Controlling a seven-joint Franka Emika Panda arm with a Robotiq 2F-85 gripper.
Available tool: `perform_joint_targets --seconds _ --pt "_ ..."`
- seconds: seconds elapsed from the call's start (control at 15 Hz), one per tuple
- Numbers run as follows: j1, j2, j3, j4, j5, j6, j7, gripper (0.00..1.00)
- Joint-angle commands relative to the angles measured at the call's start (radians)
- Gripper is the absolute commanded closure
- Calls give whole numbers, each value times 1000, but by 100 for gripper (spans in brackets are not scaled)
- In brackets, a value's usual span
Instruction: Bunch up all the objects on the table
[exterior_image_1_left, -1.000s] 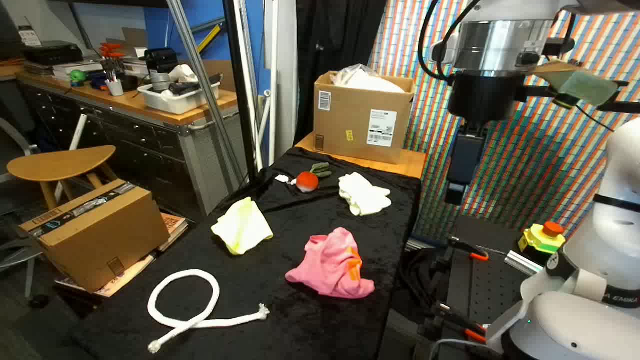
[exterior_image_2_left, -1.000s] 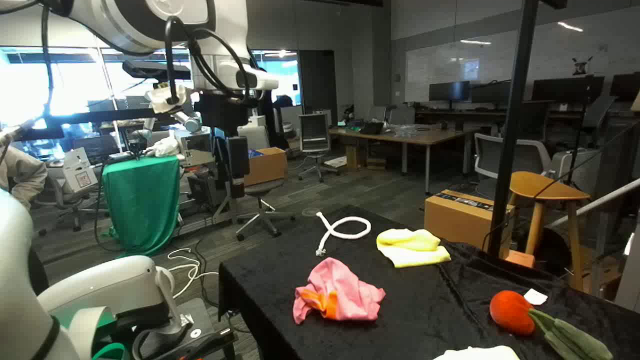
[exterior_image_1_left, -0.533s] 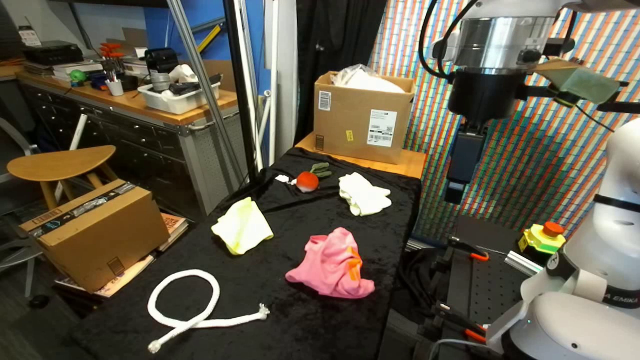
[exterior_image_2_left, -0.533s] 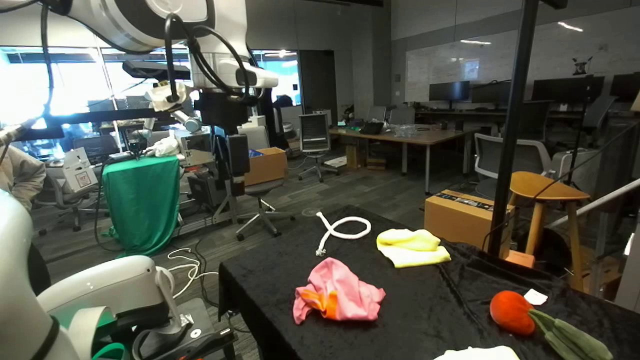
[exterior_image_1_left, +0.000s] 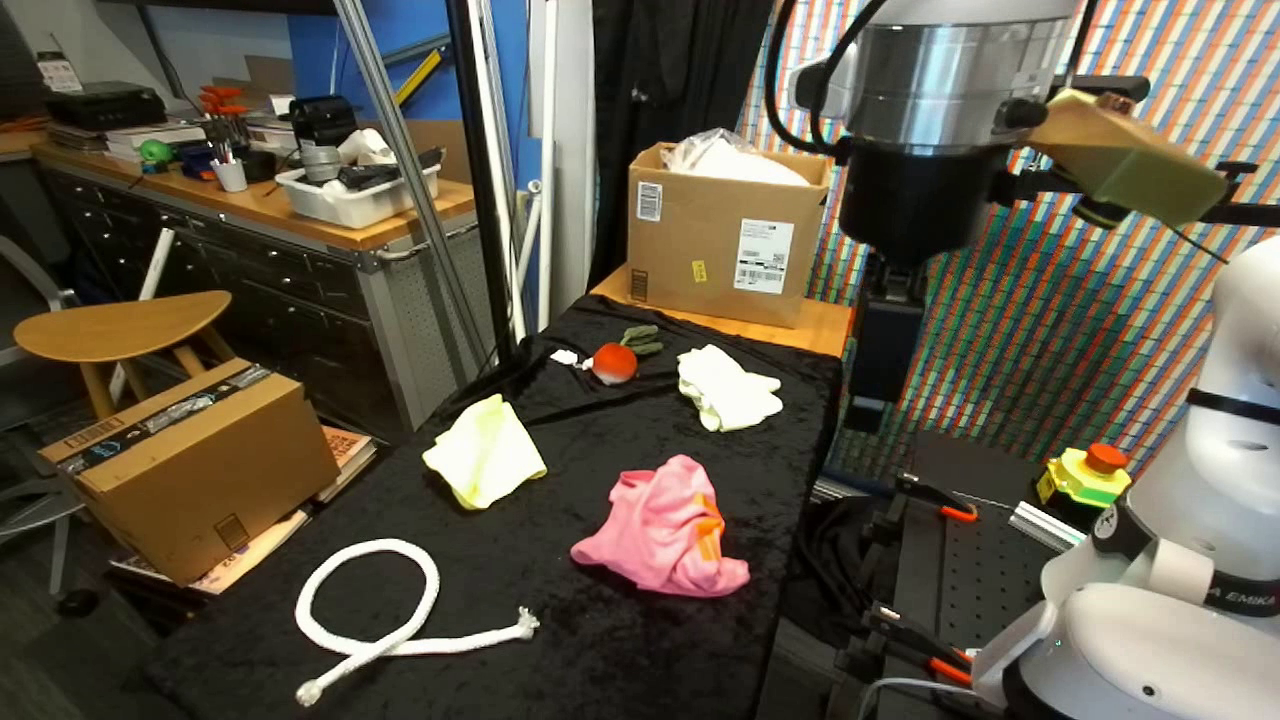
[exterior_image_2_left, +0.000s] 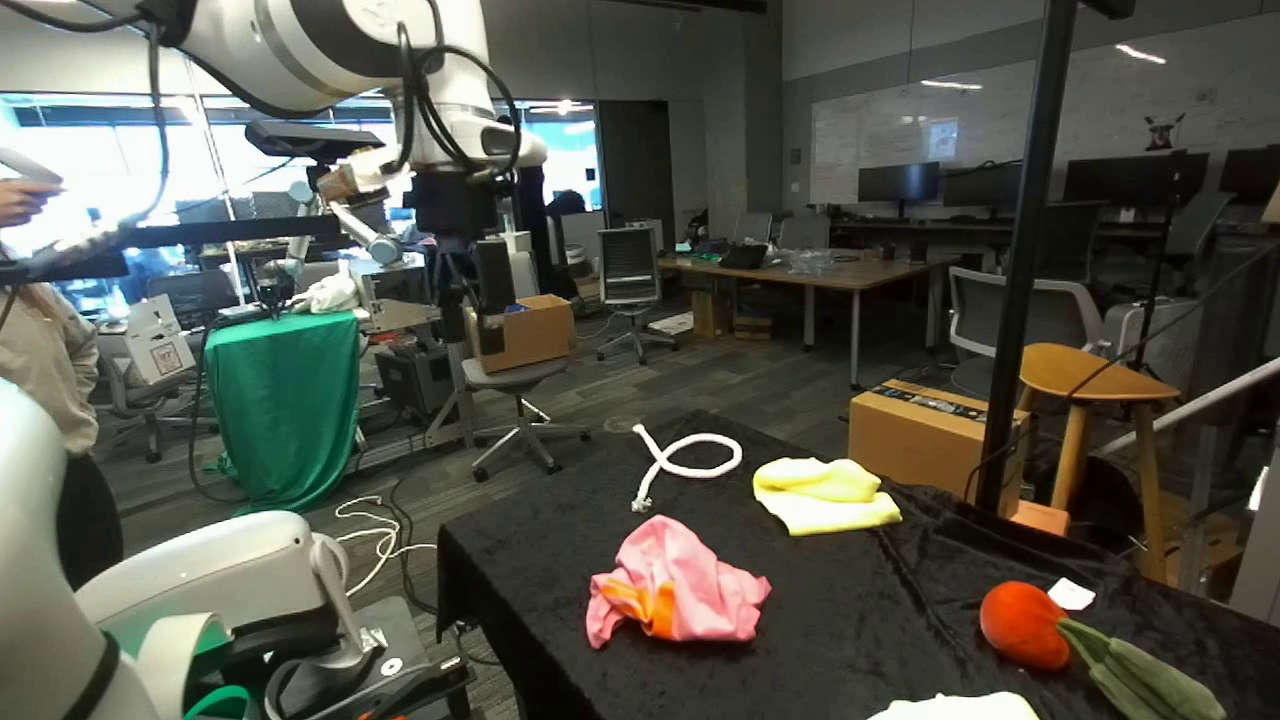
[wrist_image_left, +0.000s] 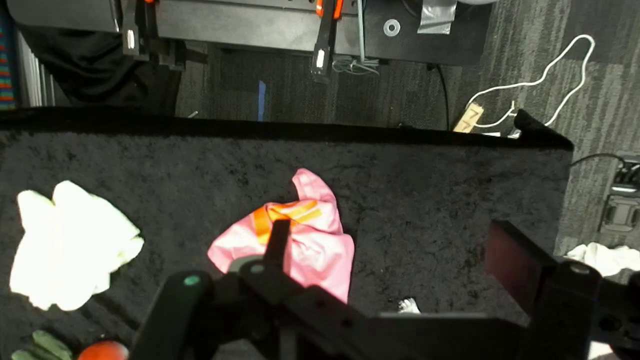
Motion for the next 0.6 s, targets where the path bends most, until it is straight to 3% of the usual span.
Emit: perform_joint_targets --seconds 0.0,0.4,0.47,0.53 --pt "6 229 80 211 -102 19 65 0" --pt "-33 575 218 480 -298 37 107 0" --pt "34 636 167 517 -350 42 130 0" --pt "55 682 155 547 -386 51 134 0"
